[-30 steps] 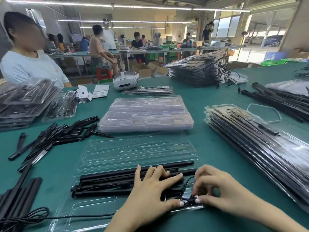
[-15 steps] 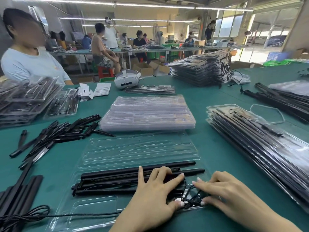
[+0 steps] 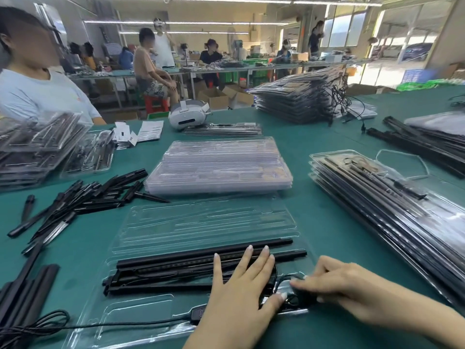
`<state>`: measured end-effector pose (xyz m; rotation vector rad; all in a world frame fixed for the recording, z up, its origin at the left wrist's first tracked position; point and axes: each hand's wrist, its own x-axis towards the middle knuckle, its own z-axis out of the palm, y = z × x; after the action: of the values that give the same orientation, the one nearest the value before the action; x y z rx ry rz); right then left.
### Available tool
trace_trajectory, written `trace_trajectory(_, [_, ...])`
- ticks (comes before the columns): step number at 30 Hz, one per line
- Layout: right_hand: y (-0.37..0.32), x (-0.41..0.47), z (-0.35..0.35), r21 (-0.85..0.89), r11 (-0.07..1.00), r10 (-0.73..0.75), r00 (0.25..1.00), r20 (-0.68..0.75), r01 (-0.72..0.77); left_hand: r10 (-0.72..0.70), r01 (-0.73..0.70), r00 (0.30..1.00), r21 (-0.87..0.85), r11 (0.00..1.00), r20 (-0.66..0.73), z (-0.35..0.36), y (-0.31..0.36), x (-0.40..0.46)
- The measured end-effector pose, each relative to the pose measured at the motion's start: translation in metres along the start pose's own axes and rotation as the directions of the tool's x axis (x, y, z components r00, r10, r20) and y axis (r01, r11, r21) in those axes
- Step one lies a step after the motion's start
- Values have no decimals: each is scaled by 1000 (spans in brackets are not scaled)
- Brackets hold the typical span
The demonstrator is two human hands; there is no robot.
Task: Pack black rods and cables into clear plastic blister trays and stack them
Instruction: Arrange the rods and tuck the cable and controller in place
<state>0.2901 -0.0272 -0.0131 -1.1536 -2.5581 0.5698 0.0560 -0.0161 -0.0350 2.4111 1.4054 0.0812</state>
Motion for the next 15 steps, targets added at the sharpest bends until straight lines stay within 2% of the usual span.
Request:
trace_trajectory(2, [9, 5, -3, 107, 992, 64, 998, -1, -63, 5, -5, 1000, 14, 1000, -10, 0, -1, -2])
trace_trajectory(7, [10, 13, -1, 223, 974, 66, 984, -164, -28, 27, -26, 996, 18, 999, -84, 1, -2, 0])
trace_trajectory(10, [11, 14, 2, 88, 996, 31, 992, -126, -20, 33, -22, 988, 70, 997, -148, -2, 1, -3])
trace_trajectory(12, [10, 14, 6, 32, 999, 30, 998, -57, -28, -5, 16, 997, 145, 989, -72, -2, 3, -8])
trace_trajectory(15, [9, 10, 12, -11, 997, 70, 997, -41, -70, 2, 22, 994, 220, 975, -109, 1, 7, -12])
